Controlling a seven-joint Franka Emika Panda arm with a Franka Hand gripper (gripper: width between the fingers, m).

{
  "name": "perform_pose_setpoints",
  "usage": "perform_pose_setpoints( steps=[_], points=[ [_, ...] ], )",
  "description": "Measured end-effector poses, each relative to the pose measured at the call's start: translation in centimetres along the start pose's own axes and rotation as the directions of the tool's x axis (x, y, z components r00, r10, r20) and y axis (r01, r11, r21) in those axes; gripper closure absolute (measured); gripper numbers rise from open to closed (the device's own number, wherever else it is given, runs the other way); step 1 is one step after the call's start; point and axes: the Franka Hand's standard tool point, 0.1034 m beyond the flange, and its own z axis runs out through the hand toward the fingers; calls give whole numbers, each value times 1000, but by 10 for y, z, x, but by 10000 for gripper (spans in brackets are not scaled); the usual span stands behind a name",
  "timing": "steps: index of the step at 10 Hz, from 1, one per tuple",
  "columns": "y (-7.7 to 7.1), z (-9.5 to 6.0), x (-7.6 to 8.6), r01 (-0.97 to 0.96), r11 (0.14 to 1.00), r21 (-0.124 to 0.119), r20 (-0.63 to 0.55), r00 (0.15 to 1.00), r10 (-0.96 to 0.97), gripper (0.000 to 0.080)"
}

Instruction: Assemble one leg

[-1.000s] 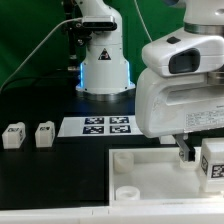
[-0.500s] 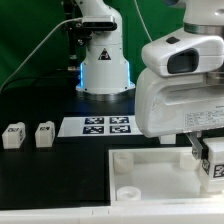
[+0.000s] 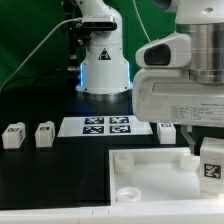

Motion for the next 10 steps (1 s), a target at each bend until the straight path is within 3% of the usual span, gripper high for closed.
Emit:
perform_pose_setpoints(
  steps=[1, 2, 3, 4, 5, 7, 8, 9, 10],
  points=[
    [1, 0, 0, -105, 994, 21, -6, 994, 105, 507],
    [3, 0, 0, -296, 954, 59, 4, 955, 296, 506],
    [8, 0, -4, -504, 853, 135, 38, 863, 504, 505],
    [7, 0, -11, -533, 837, 127, 56, 846, 530, 505],
    [5, 1, -10, -628, 768, 123, 76, 778, 624, 505],
    [3, 1, -11, -773, 625, 109, 105, 634, 766, 505],
    [-1, 3, -12, -859, 499, 111, 128, 511, 850, 505],
    [-4, 4, -10, -875, 469, 118, 137, 482, 865, 505],
    [-2, 4, -10, -858, 499, 121, 140, 513, 847, 505]
  ],
)
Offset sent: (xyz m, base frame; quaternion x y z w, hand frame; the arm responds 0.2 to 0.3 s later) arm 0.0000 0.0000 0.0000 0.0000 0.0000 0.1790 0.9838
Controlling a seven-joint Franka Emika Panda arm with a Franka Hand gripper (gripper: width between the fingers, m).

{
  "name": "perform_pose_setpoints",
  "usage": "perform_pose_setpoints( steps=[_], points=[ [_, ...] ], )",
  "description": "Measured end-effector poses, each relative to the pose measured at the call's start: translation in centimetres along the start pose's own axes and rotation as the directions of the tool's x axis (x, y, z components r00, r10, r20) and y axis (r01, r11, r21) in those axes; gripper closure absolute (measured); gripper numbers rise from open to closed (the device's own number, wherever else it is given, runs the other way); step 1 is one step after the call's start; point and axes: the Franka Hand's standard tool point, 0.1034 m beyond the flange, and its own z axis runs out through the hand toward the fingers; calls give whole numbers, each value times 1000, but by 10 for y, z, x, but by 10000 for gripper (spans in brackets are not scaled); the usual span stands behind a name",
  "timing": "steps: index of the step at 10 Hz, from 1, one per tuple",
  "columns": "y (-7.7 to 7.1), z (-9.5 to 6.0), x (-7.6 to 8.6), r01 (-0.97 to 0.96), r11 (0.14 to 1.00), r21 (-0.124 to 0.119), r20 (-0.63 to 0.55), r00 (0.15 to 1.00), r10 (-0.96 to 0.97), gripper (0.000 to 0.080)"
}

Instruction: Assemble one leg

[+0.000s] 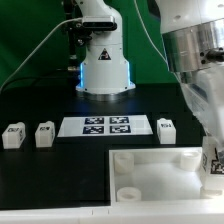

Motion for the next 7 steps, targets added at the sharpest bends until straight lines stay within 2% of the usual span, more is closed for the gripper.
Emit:
perform_pose_setpoints(
  steps=[2, 3, 4, 5, 6, 7],
  points=[
    [1, 1, -2, 3, 1000, -1, 0, 1000, -3, 505],
    [1, 1, -2, 5, 1000, -2, 0, 1000, -5, 322],
    [1, 1, -2, 11, 1000, -2, 0, 1000, -11, 209],
    [2, 1, -2, 69, 998, -7, 0, 998, -69, 209],
    [5, 2, -2, 185, 982, -45, 3, 983, -185, 162],
    [3, 2, -1, 349, 934, -81, 0, 937, -350, 153]
  ],
)
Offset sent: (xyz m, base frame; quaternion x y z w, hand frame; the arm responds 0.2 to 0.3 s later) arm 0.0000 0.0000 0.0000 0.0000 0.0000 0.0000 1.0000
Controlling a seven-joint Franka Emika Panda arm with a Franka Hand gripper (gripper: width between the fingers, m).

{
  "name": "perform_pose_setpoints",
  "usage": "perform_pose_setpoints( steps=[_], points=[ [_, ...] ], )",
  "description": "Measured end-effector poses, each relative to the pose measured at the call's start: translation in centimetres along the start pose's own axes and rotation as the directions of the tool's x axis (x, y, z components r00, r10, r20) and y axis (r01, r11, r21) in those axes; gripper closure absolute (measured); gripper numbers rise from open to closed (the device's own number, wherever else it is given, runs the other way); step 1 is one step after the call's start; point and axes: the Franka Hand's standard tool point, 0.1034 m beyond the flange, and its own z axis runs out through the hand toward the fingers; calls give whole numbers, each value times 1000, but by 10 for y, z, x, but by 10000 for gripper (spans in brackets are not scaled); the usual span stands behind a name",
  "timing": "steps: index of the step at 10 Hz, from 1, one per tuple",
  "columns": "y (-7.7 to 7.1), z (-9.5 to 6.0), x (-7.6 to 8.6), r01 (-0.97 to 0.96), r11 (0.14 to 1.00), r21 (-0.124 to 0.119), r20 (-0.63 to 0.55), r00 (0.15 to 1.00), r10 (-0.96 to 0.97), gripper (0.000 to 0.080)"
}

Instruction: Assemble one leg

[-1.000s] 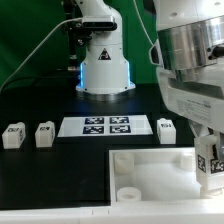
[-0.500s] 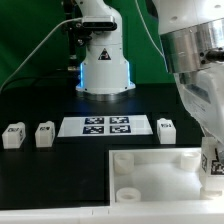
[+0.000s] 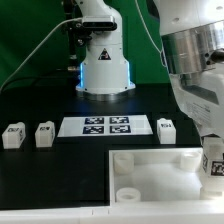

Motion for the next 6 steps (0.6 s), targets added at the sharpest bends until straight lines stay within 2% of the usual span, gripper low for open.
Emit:
perform_pose_setpoints(
  steps=[1, 2, 4, 5, 6],
  points=[
    [-3, 1, -2, 158, 987, -35, -11, 987, -159, 153],
    [-4, 3, -5, 328, 943, -48, -15, 944, -329, 151],
    [-4, 2, -2, 471, 881, -49, -10, 881, -472, 151],
    [-3, 3, -1, 618, 784, -60, -6, 785, -619, 151],
    [-3, 6, 1, 725, 684, -84, -6, 686, -728, 151]
  ],
)
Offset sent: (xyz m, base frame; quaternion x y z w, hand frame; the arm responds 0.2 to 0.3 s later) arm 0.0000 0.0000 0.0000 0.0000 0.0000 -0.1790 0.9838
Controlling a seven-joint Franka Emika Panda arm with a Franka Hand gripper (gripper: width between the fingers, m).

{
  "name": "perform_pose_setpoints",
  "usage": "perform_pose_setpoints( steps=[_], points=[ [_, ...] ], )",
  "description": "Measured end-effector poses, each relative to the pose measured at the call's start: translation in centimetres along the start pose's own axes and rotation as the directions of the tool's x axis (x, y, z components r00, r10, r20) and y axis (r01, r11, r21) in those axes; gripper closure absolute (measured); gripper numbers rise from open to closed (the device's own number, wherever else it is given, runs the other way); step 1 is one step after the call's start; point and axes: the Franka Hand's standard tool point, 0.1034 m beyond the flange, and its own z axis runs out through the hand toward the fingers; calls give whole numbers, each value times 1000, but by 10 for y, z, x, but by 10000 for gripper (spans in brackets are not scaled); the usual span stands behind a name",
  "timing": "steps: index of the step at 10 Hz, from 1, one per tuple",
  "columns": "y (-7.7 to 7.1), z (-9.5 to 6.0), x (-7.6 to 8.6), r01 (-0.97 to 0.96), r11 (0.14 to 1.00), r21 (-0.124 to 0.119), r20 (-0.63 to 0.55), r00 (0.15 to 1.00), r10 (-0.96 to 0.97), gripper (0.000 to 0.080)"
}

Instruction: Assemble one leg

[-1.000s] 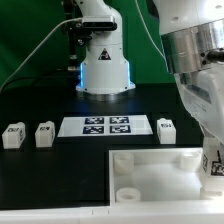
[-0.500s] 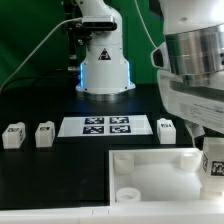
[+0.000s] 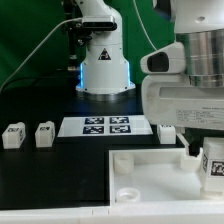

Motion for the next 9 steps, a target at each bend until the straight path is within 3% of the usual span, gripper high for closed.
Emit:
perform_pose_setpoints(
  steps=[1, 2, 4, 5, 7, 9],
  points=[
    [1, 3, 1, 75, 997, -13, -5, 997, -76, 151],
    [1, 2, 1, 51, 999, -10, -4, 999, -51, 151],
    [1, 3, 1, 50, 999, -10, -4, 999, -50, 414],
    [4, 4, -1, -122, 992, -14, 5, 993, 122, 500],
    [3, 5, -2, -333, 943, -9, 7, 943, 333, 503],
    [0, 5, -3, -547, 837, 1, 21, 837, 547, 503]
  ],
)
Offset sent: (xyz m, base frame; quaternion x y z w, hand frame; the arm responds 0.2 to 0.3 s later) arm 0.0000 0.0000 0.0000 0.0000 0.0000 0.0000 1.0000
